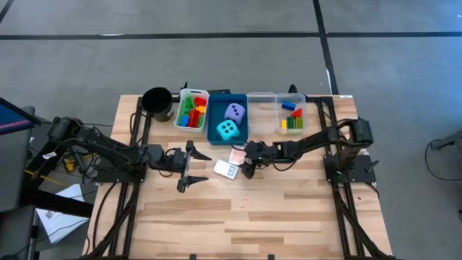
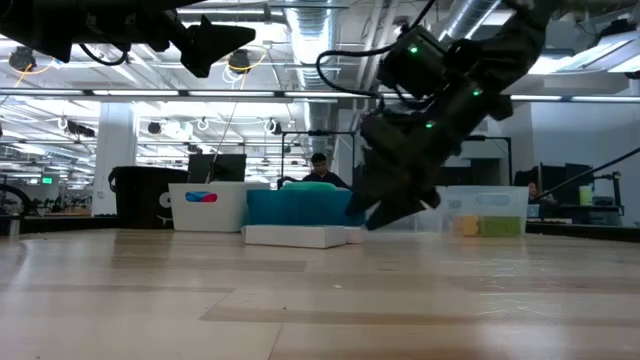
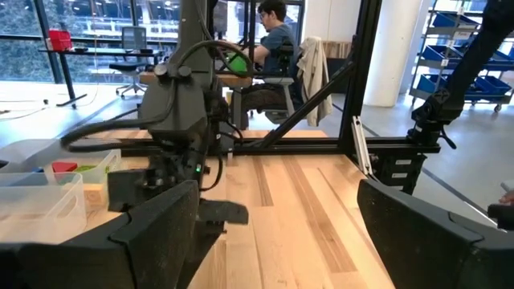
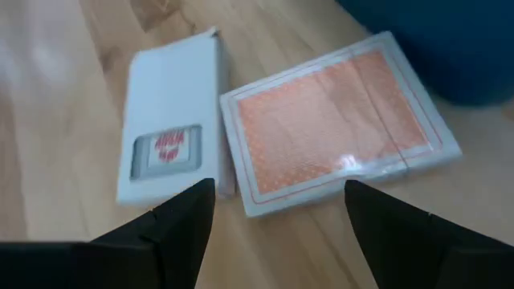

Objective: Pick & Place Toys
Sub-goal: Put the blue deck of cards into the left transparent bin

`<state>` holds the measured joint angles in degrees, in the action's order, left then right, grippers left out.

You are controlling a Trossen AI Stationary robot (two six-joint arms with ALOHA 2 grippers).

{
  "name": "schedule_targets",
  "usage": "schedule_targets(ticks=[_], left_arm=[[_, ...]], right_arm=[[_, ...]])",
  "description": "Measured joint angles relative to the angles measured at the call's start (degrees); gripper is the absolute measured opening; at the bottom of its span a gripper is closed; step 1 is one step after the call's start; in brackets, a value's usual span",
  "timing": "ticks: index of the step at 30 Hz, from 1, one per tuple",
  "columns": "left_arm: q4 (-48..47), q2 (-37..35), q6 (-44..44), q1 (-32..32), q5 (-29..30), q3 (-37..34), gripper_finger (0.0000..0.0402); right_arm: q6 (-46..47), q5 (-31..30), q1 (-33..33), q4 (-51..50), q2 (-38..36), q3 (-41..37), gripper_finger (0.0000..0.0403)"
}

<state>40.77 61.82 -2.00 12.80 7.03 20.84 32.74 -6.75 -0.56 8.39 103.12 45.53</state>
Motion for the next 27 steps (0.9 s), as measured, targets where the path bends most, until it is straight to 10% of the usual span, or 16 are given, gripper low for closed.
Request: schedule_targets(ticks=[27], left_arm=[[-1.3, 0.0, 0.0, 0.0, 0.1, 0.0, 0.0332]], right_arm=[[12.6, -6.9, 1.9, -11.6, 7.5, 12.3, 0.0276]])
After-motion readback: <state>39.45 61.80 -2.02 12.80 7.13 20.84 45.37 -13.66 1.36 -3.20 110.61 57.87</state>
